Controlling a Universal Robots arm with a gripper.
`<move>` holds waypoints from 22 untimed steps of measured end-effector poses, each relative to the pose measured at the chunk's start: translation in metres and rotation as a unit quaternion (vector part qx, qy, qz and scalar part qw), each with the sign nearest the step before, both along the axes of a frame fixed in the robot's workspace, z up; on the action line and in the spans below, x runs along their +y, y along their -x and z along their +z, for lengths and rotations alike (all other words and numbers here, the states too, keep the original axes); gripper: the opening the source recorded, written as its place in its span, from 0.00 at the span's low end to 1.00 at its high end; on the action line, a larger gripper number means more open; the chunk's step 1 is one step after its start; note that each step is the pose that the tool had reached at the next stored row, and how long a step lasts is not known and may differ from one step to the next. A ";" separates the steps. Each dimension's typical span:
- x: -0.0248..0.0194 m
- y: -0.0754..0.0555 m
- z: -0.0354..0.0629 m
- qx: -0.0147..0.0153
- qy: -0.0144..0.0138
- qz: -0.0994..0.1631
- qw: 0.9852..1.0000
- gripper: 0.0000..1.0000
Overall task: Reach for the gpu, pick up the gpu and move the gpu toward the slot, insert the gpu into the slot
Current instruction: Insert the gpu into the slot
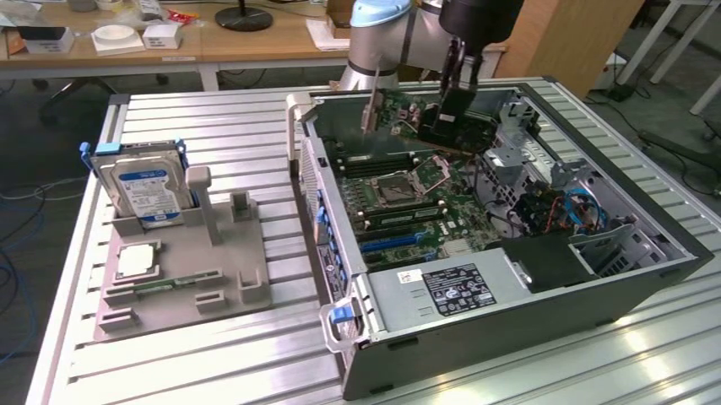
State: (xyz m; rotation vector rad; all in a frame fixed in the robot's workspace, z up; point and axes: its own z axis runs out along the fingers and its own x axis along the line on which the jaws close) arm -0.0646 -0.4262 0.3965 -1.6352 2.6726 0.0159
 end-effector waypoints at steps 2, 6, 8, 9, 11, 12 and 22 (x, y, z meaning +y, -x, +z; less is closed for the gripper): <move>0.0000 0.000 0.0000 0.000 0.000 0.015 1.000 0.27; 0.0000 0.000 0.0000 0.000 0.000 0.043 0.999 0.27; 0.0000 0.000 0.0000 0.000 0.000 0.058 0.998 0.27; 0.0000 0.000 0.0000 0.000 0.000 0.064 0.998 0.27; 0.0000 0.000 0.0000 0.000 0.000 0.079 0.997 0.27; 0.0000 0.000 0.0000 0.000 0.000 0.086 0.996 0.27; 0.0000 0.000 -0.0003 0.000 0.000 0.151 0.989 0.27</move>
